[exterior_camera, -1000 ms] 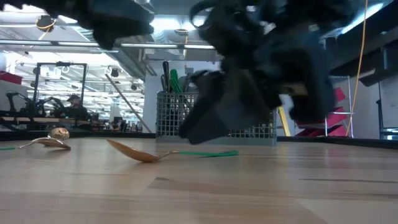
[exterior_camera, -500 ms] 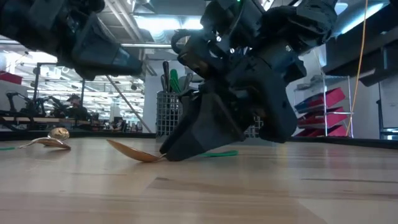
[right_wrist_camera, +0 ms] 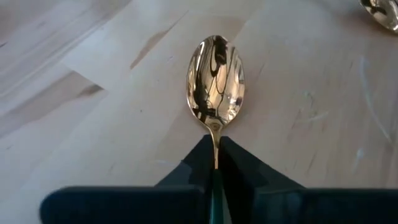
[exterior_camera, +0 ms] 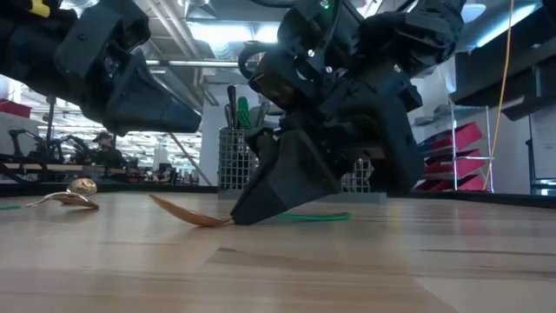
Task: Sort silverware
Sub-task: Put the green spoon into the gray organizer
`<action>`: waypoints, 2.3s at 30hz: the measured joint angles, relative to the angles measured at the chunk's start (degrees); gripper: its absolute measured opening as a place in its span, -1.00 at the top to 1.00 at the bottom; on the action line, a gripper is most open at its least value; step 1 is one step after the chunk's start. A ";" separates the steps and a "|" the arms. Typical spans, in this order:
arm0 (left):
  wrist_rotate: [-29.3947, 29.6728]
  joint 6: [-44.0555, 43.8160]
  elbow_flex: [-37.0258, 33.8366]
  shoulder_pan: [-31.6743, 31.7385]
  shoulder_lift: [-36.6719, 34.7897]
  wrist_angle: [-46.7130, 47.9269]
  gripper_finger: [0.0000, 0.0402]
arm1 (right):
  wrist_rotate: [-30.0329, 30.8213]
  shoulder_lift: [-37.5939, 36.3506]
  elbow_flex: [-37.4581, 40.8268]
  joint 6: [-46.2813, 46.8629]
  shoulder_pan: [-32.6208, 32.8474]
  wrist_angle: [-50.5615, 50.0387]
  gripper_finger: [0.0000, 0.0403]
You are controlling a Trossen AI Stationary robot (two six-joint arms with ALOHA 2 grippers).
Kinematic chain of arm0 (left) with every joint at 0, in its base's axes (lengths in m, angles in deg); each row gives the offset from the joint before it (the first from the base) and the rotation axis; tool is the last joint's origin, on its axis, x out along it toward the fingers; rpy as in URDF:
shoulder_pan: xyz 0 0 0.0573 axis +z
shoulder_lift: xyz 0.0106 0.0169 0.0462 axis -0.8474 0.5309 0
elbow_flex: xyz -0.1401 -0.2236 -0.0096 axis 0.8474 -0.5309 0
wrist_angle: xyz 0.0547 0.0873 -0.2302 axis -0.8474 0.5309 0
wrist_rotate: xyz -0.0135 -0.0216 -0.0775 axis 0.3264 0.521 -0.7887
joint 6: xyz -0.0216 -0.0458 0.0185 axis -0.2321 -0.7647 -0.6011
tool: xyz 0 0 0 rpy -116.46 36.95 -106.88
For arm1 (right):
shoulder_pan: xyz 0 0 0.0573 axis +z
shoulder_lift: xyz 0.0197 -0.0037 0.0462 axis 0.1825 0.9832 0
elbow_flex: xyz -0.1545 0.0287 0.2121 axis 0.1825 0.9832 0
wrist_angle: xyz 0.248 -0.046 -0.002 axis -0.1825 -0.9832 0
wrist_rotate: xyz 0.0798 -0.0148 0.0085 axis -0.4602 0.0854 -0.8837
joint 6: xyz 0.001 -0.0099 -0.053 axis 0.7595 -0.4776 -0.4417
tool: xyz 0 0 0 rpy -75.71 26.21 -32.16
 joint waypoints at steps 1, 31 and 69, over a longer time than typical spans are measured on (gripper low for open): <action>0.60 -0.28 0.00 0.04 0.11 0.02 0.39 | -0.45 -0.06 0.00 -0.03 -0.18 -0.16 0.95; -0.46 25.29 4.47 6.92 0.20 -6.24 0.39 | 15.36 -35.68 -10.69 23.69 -20.67 -35.99 0.99; -27.41 42.65 15.02 32.19 0.22 -1.86 0.39 | 47.05 -35.50 2.64 57.14 -20.94 -18.81 0.92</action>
